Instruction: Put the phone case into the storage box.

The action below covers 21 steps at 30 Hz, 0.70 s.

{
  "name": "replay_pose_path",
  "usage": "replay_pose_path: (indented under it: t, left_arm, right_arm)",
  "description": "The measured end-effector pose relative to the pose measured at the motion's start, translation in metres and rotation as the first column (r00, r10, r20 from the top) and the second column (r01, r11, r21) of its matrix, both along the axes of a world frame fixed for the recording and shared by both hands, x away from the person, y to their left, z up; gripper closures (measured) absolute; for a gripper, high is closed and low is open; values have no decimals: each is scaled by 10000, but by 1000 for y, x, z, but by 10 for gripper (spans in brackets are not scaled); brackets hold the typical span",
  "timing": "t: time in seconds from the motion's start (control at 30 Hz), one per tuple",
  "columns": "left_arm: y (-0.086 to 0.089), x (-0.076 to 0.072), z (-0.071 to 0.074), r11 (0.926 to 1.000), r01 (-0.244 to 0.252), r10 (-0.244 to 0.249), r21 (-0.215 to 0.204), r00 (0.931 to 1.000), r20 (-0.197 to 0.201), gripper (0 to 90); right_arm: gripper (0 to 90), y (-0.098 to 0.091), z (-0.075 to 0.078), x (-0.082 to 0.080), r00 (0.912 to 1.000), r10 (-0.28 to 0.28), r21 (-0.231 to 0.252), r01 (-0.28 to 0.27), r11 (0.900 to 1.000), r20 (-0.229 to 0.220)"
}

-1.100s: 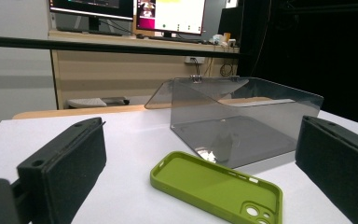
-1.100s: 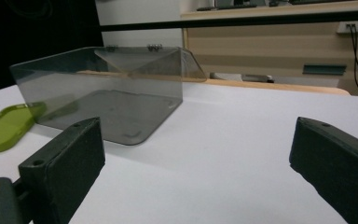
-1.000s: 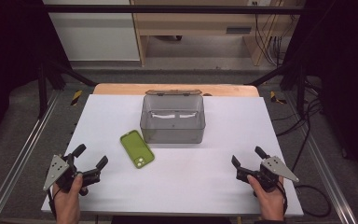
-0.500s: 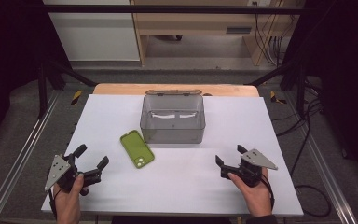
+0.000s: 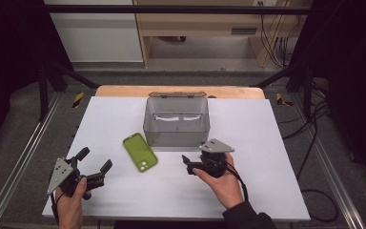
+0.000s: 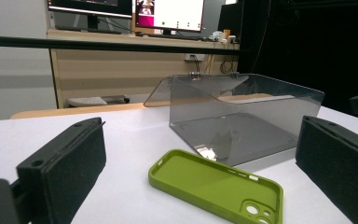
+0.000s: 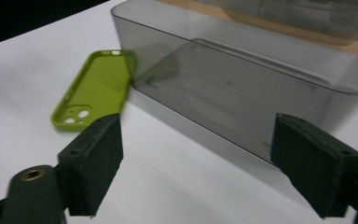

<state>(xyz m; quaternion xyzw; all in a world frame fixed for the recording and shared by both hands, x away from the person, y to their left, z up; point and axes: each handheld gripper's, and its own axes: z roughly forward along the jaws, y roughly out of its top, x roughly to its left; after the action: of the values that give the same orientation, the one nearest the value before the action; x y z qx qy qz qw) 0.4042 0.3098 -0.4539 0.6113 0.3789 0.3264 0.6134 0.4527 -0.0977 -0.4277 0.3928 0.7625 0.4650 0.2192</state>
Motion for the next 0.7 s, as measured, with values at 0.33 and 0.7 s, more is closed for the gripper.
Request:
replay_pose_path:
  t: [0.33,0.7]
  left_arm:
    - [-1,0,0,10000,91,-91,9,10000,13,13]
    - [-1,0,0,10000,75,-75,30,10000,-4,14]
  right_arm:
    - [212,60,-4,22,9959,596,-303,-617,9976,-682]
    - [399,91,-13,21,9874,1226,-506,-1282,9905,-1003]
